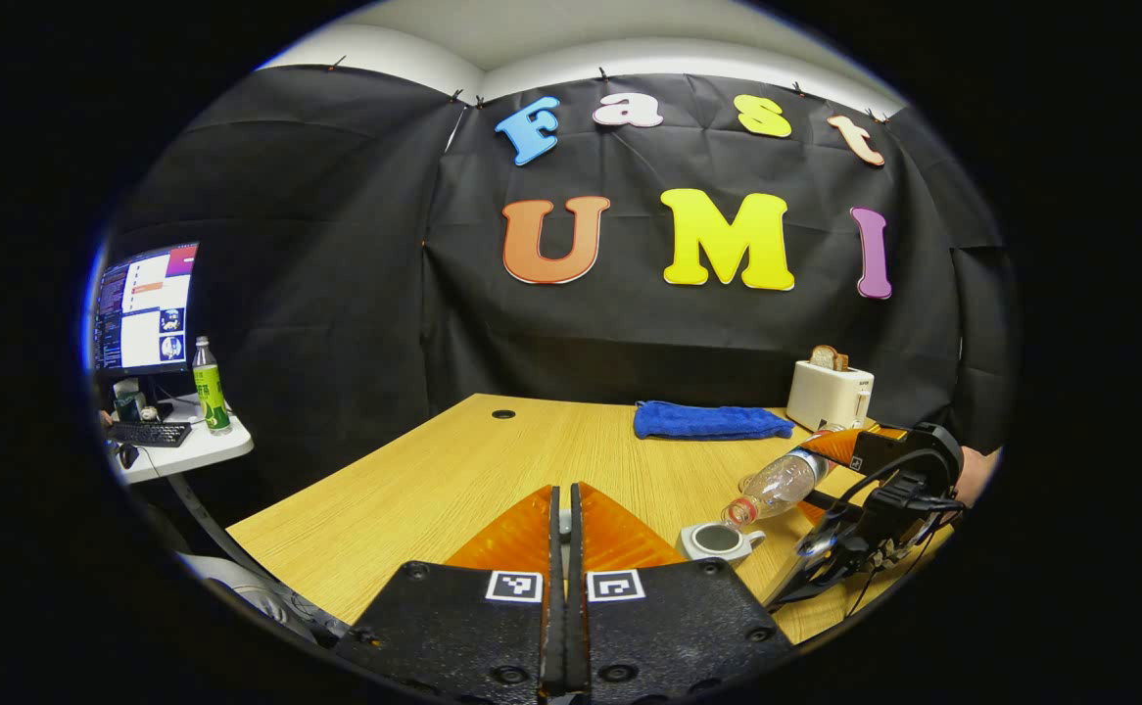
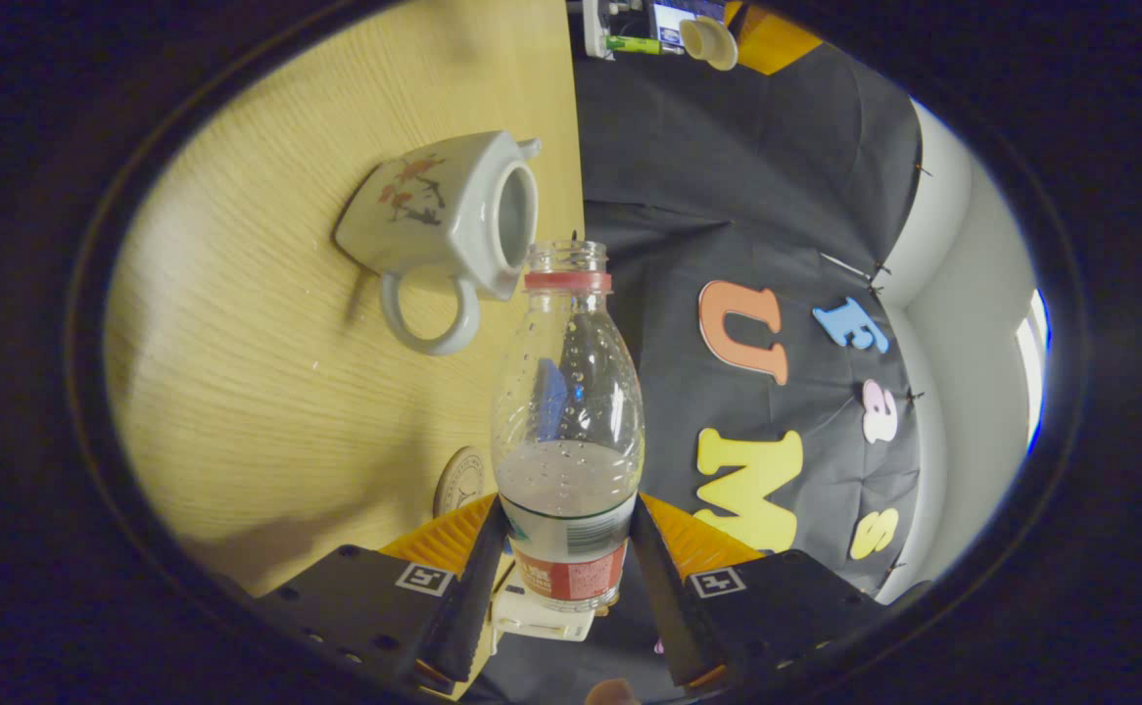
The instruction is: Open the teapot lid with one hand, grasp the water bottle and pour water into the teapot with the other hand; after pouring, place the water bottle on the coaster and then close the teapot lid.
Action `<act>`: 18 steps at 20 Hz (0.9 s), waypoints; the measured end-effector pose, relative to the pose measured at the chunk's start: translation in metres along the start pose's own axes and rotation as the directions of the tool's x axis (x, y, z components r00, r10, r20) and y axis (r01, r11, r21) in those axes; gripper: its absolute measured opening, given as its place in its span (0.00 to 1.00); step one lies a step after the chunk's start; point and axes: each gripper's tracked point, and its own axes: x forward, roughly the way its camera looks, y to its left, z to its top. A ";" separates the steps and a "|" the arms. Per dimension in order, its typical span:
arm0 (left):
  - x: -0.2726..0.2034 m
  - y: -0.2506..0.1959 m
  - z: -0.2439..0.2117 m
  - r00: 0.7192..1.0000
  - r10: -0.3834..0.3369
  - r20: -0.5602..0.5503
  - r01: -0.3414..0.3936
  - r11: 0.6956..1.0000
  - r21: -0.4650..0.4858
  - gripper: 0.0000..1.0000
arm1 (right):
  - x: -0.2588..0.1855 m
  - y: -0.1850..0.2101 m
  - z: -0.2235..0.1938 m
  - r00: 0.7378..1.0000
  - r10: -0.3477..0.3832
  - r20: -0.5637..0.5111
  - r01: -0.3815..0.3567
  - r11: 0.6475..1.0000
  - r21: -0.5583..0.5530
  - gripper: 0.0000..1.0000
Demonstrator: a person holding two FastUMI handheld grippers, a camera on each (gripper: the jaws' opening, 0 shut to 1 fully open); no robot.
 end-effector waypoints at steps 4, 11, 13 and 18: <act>-0.001 0.002 0.002 1.000 0.001 0.006 -0.001 1.000 -0.004 0.02 | -0.001 -0.002 0.000 1.000 -0.021 0.014 0.022 0.998 -0.054 0.72; -0.002 0.001 0.004 1.000 -0.003 0.008 0.003 1.000 -0.011 0.02 | -0.002 -0.007 0.005 0.995 -0.094 0.029 0.098 0.982 -0.165 0.72; -0.003 0.001 0.005 1.000 -0.005 0.010 0.005 1.000 -0.010 0.02 | -0.002 -0.010 0.008 0.993 -0.109 0.042 0.115 0.975 -0.191 0.72; -0.005 0.001 0.006 1.000 -0.011 0.012 0.011 1.000 -0.002 0.02 | -0.008 -0.011 0.010 0.988 -0.135 0.072 0.149 0.955 -0.255 0.72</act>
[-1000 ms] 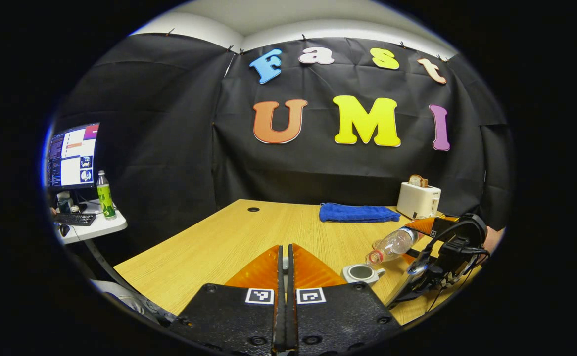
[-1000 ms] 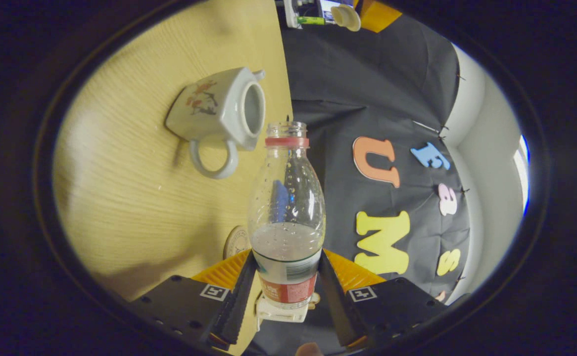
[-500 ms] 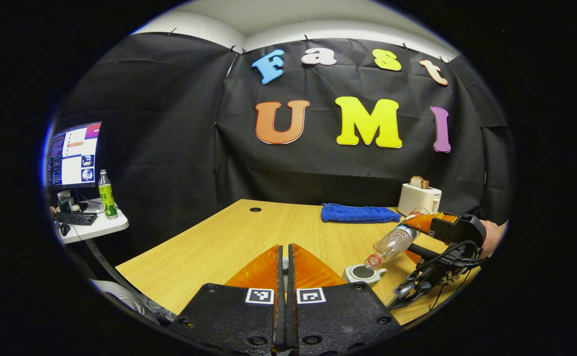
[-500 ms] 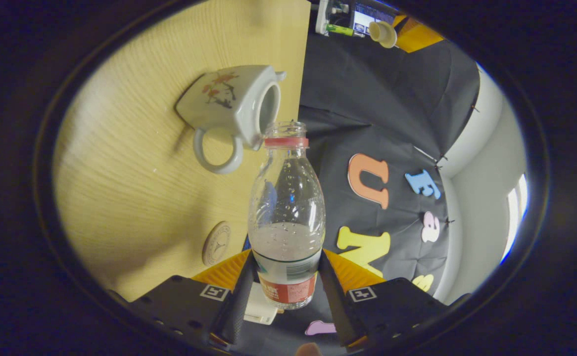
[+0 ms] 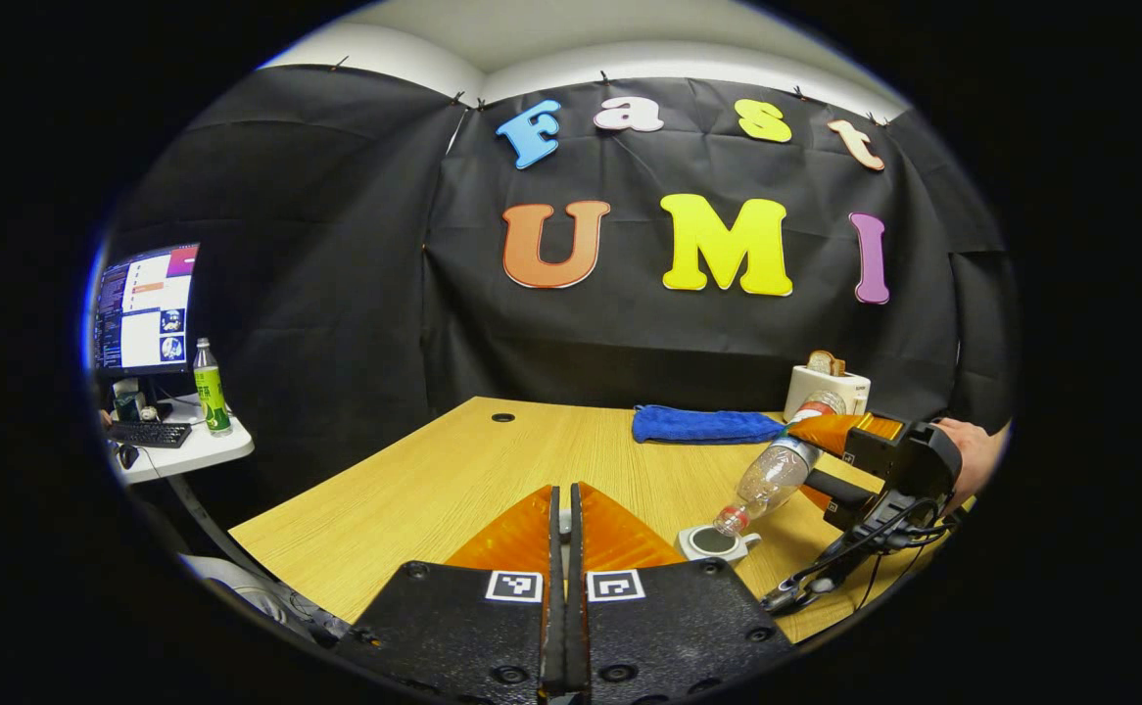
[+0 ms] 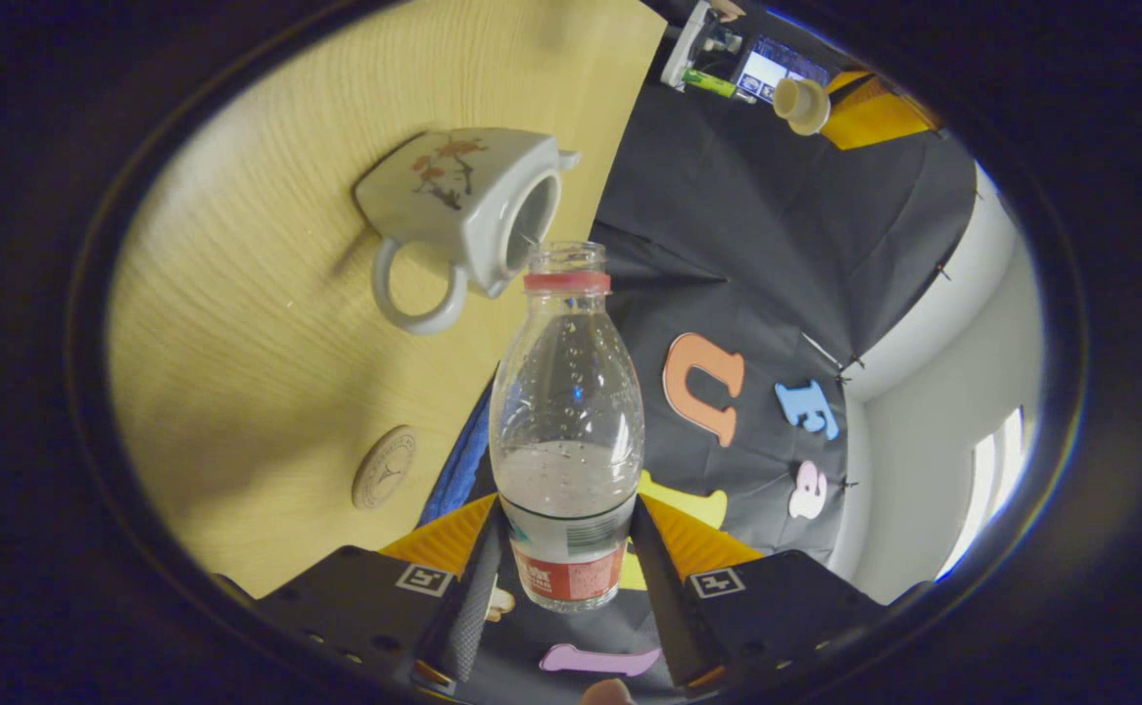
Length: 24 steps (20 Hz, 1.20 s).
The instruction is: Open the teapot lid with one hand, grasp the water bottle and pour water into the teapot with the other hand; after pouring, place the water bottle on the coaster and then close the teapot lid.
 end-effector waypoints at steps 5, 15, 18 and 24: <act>-0.002 0.003 0.003 1.000 0.003 0.006 -0.003 1.000 -0.004 0.02 | -0.003 -0.003 0.003 0.999 -0.027 0.017 0.028 0.998 -0.061 0.72; -0.005 0.005 0.006 1.000 0.003 0.017 -0.003 1.000 -0.007 0.02 | -0.007 -0.009 0.007 0.996 -0.074 0.044 0.080 0.981 -0.179 0.72; -0.006 0.008 0.007 1.000 0.007 0.020 -0.006 1.000 -0.010 0.02 | -0.006 -0.010 0.009 0.995 -0.082 0.056 0.092 0.977 -0.194 0.72; -0.007 0.009 0.008 1.000 0.009 0.023 -0.008 1.000 -0.009 0.02 | -0.003 -0.011 0.005 0.997 -0.065 0.049 0.073 0.984 -0.160 0.72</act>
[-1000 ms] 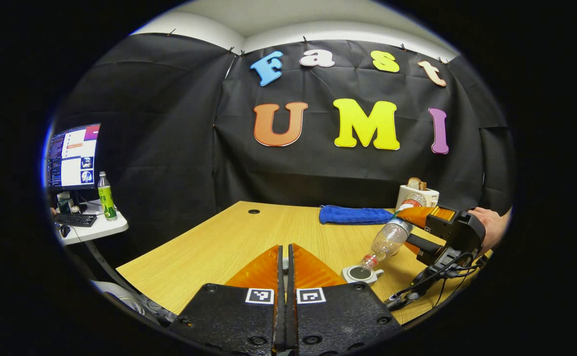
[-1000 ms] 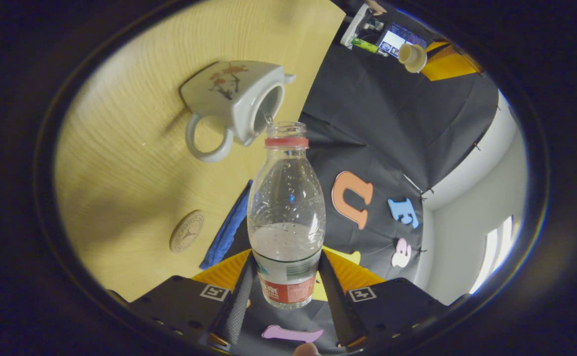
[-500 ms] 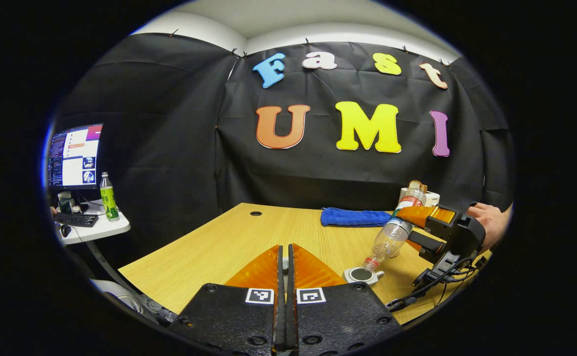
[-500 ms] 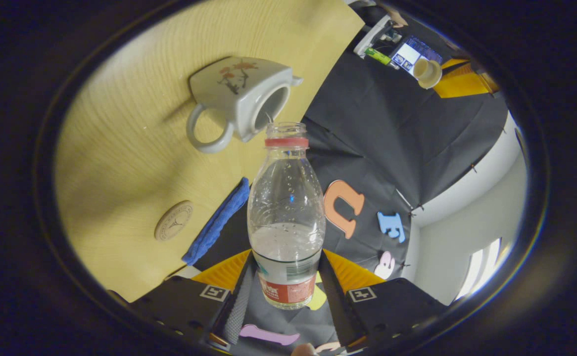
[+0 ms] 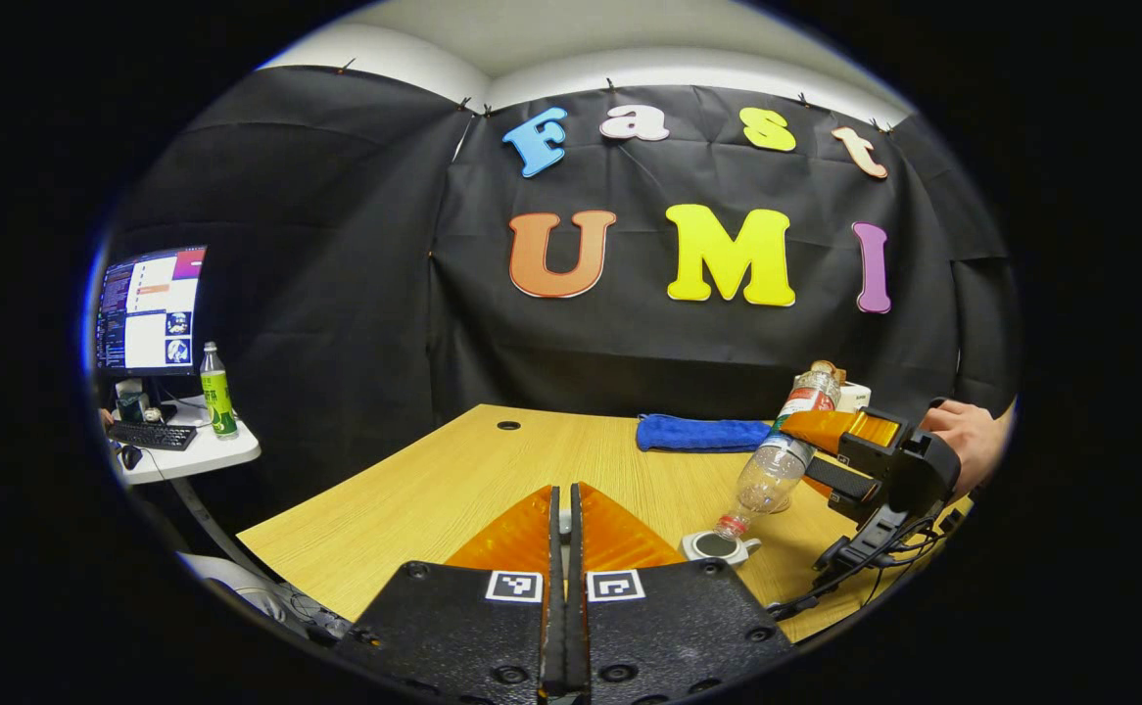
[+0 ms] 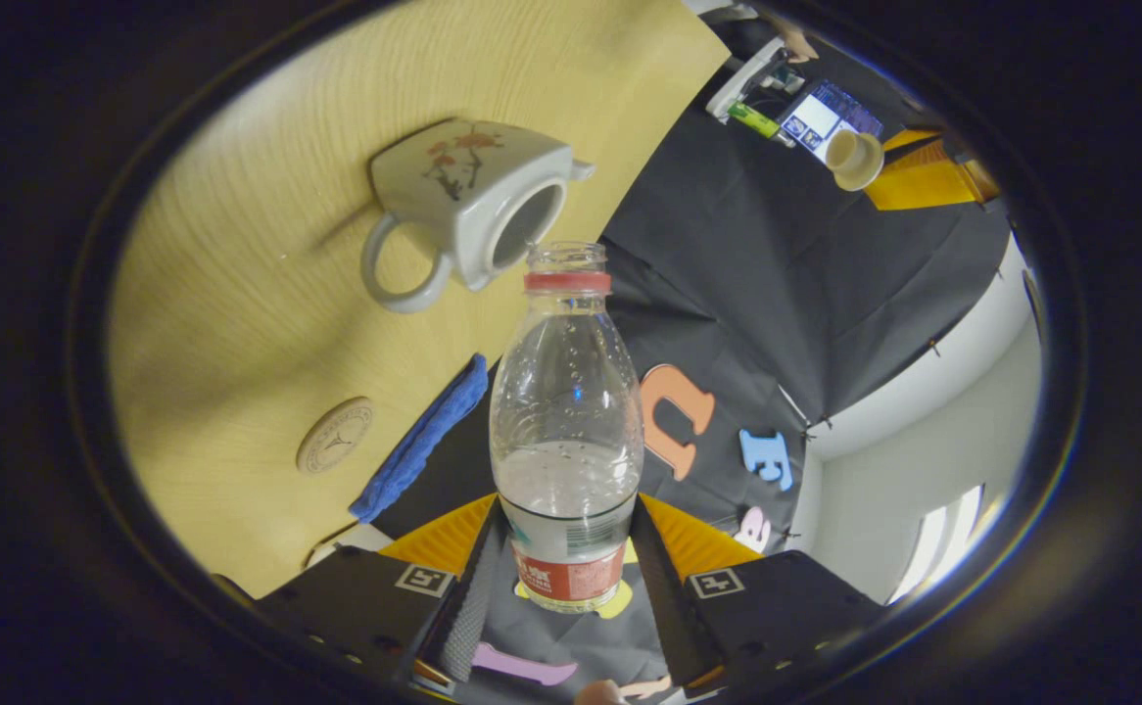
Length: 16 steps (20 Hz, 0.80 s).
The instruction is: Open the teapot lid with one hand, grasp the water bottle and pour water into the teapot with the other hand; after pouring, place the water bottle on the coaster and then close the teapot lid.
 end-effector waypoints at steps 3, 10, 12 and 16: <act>0.000 0.000 0.001 1.000 0.002 0.003 -0.002 1.000 -0.002 0.02 | 0.004 0.008 -0.010 0.996 0.090 -0.016 -0.087 0.987 0.137 0.72; -0.001 -0.012 0.004 1.000 -0.013 0.013 0.013 1.000 0.005 0.02 | -0.007 0.032 -0.006 0.955 0.294 0.022 -0.244 0.744 0.622 0.72; -0.001 -0.017 0.004 1.000 -0.019 0.011 0.019 1.000 0.013 0.02 | -0.016 0.035 0.002 0.927 0.366 0.084 -0.294 0.567 0.769 0.72; -0.001 -0.022 0.003 1.000 -0.029 0.011 0.029 0.999 0.016 0.02 | -0.009 0.002 -0.013 0.918 0.356 0.174 -0.268 0.237 0.934 0.74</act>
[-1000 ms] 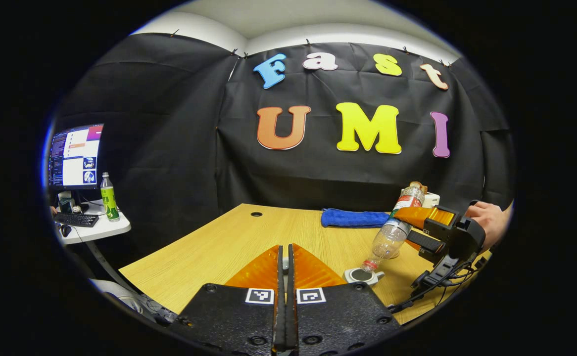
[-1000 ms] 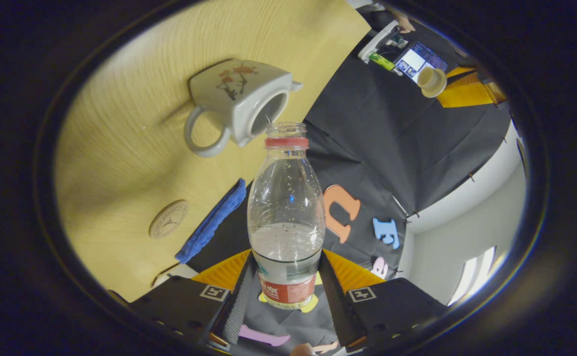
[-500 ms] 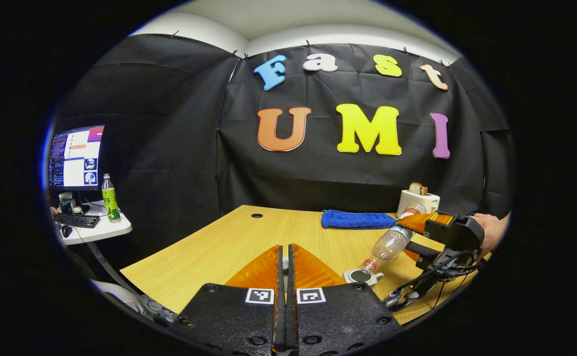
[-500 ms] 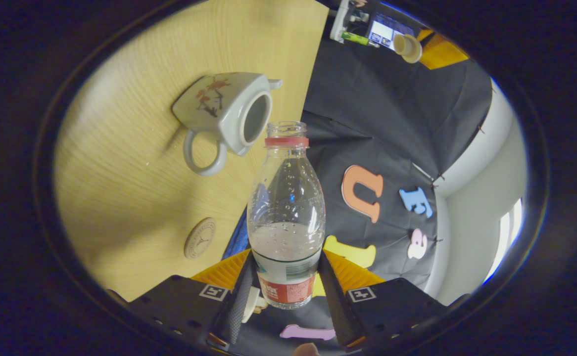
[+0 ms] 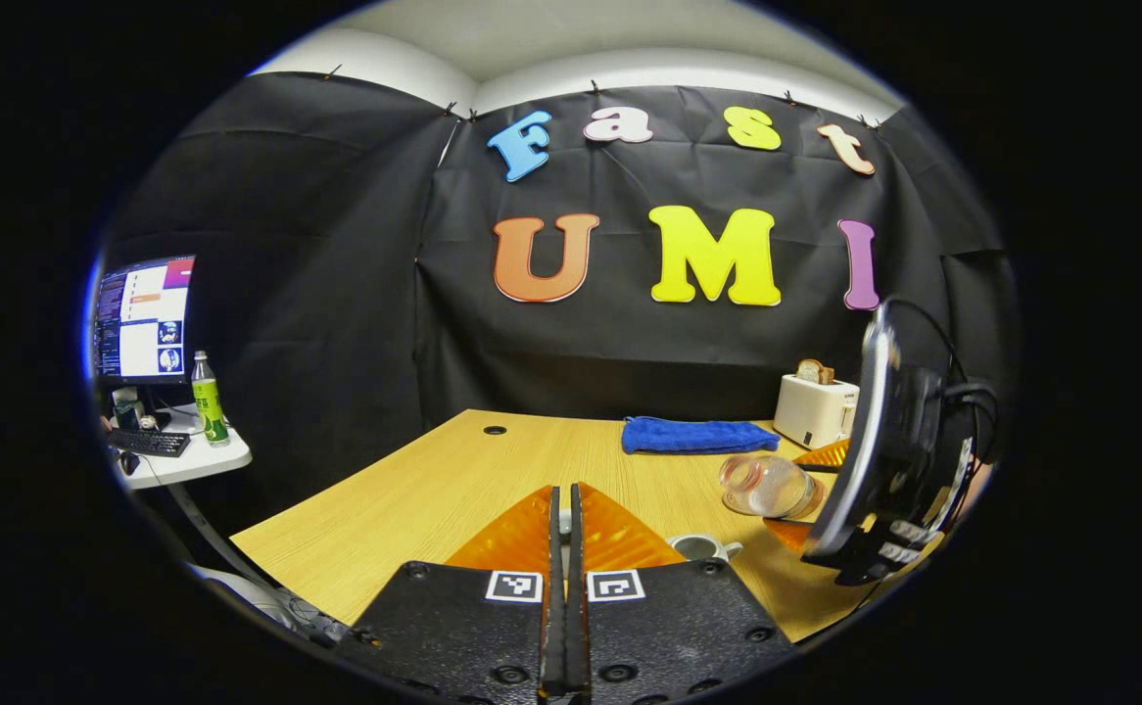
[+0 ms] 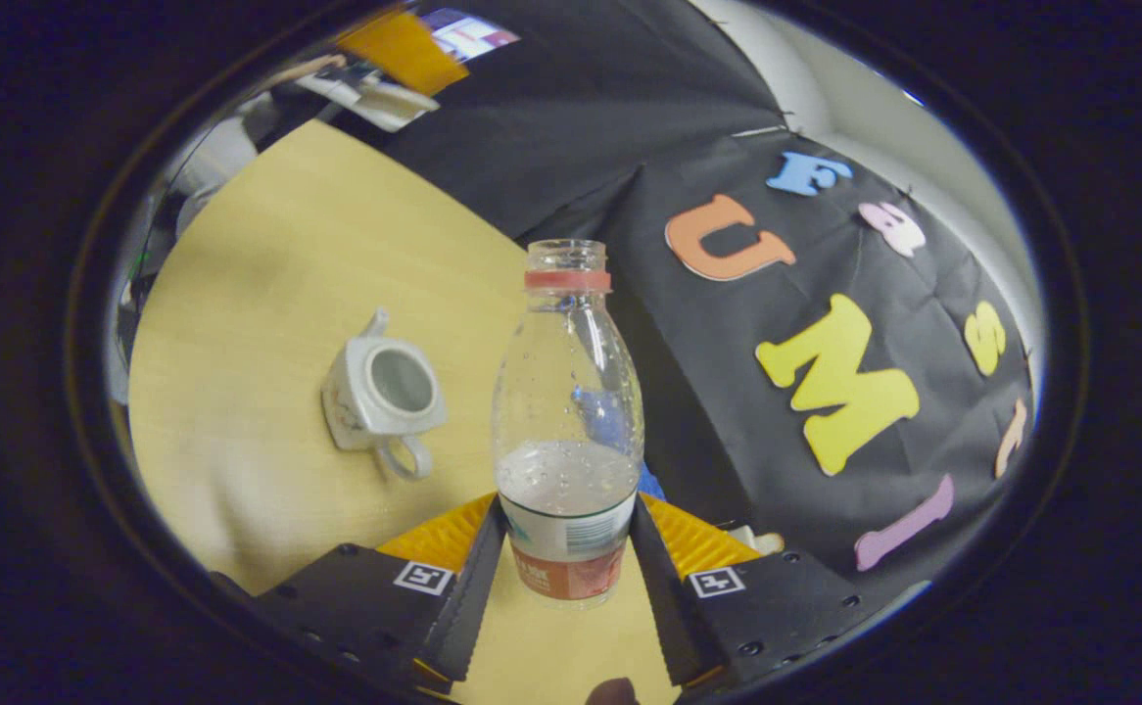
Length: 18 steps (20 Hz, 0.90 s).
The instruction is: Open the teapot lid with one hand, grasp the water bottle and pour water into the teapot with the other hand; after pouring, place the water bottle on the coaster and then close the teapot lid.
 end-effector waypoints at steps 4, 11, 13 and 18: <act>0.000 -0.003 0.000 1.000 -0.004 0.001 0.004 1.000 0.001 0.02 | -0.008 -0.034 0.015 0.997 -0.014 0.081 -0.013 0.947 0.320 0.73; 0.002 -0.006 -0.001 1.000 -0.005 -0.001 0.005 1.000 0.017 0.02 | 0.026 -0.092 0.006 0.984 -0.114 0.136 0.009 0.794 0.607 0.72; 0.002 -0.006 -0.001 1.000 -0.002 -0.005 0.002 1.000 0.020 0.02 | 0.046 -0.090 -0.002 0.986 -0.101 0.136 -0.013 0.753 0.658 0.72; 0.003 0.000 -0.005 1.000 0.016 -0.013 -0.015 0.999 0.033 0.02 | 0.090 -0.072 -0.026 0.992 -0.051 0.112 -0.046 0.689 0.724 0.72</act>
